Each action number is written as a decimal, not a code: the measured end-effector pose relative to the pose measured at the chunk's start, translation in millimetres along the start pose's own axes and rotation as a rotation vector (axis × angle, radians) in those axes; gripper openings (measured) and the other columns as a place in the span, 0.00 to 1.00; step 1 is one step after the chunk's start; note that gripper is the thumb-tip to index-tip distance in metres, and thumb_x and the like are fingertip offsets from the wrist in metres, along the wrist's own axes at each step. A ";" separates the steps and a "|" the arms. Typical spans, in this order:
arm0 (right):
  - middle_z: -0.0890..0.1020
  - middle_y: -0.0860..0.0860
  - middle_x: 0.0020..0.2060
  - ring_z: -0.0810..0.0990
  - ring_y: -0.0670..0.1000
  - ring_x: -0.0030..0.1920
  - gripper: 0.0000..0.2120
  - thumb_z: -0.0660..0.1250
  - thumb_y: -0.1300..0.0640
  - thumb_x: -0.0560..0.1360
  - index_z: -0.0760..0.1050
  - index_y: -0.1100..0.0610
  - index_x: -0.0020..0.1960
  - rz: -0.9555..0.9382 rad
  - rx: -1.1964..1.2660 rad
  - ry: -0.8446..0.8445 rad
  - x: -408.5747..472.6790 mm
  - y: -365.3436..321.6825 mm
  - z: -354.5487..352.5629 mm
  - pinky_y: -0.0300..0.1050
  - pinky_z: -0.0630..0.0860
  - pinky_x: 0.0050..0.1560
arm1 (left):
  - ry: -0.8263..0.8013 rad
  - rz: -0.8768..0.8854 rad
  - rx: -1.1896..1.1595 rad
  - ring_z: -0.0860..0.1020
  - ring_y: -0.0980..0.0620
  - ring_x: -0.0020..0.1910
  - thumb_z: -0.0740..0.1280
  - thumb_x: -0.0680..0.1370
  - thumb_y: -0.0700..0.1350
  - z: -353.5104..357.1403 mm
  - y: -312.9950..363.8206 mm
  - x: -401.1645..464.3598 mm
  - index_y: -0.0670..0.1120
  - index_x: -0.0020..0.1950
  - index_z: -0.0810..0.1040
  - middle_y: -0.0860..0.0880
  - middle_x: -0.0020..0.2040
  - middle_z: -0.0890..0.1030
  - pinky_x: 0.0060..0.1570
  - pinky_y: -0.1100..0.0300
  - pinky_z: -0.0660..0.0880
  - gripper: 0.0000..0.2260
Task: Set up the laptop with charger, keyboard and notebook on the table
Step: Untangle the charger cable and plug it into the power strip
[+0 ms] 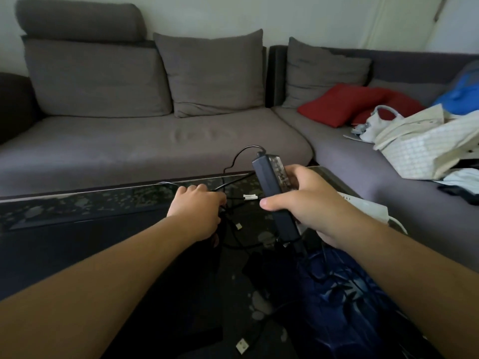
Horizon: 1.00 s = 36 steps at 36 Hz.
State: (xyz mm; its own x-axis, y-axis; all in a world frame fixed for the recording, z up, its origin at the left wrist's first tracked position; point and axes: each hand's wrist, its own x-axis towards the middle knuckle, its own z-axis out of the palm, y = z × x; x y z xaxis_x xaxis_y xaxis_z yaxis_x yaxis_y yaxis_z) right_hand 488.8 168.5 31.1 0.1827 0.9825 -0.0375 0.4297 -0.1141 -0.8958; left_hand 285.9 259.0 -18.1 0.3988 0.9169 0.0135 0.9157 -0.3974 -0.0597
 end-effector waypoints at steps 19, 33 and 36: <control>0.78 0.55 0.58 0.79 0.56 0.56 0.29 0.78 0.55 0.72 0.68 0.58 0.67 0.114 -0.125 0.280 11.3 3.6 -12.1 0.50 0.75 0.50 | 0.666 0.087 -0.966 0.84 0.57 0.57 0.67 0.79 0.38 -150.2 -60.9 -49.6 0.51 0.44 0.83 0.49 0.54 0.87 0.64 0.55 0.79 0.10; 0.71 0.59 0.72 0.74 0.61 0.70 0.37 0.71 0.45 0.77 0.59 0.59 0.78 0.140 -0.667 0.141 6.3 14.3 32.9 0.54 0.75 0.66 | 0.727 0.111 -0.876 0.85 0.55 0.54 0.61 0.85 0.34 -191.5 -89.4 -135.8 0.51 0.70 0.73 0.51 0.53 0.87 0.55 0.54 0.82 0.17; 0.69 0.59 0.74 0.72 0.63 0.72 0.42 0.71 0.43 0.76 0.57 0.60 0.80 0.208 -0.739 0.050 2.2 8.7 27.4 0.54 0.73 0.67 | 0.658 0.018 -0.945 0.85 0.58 0.53 0.61 0.85 0.34 -168.6 -89.9 -138.1 0.45 0.71 0.70 0.54 0.53 0.86 0.55 0.57 0.82 0.15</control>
State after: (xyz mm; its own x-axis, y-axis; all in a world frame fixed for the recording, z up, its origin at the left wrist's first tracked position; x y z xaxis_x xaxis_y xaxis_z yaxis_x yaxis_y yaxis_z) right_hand 468.7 173.7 11.1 0.3566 0.9241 -0.1373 0.8582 -0.3821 -0.3428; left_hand 156.8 162.1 153.8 0.1063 0.8246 0.5556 0.4703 -0.5340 0.7026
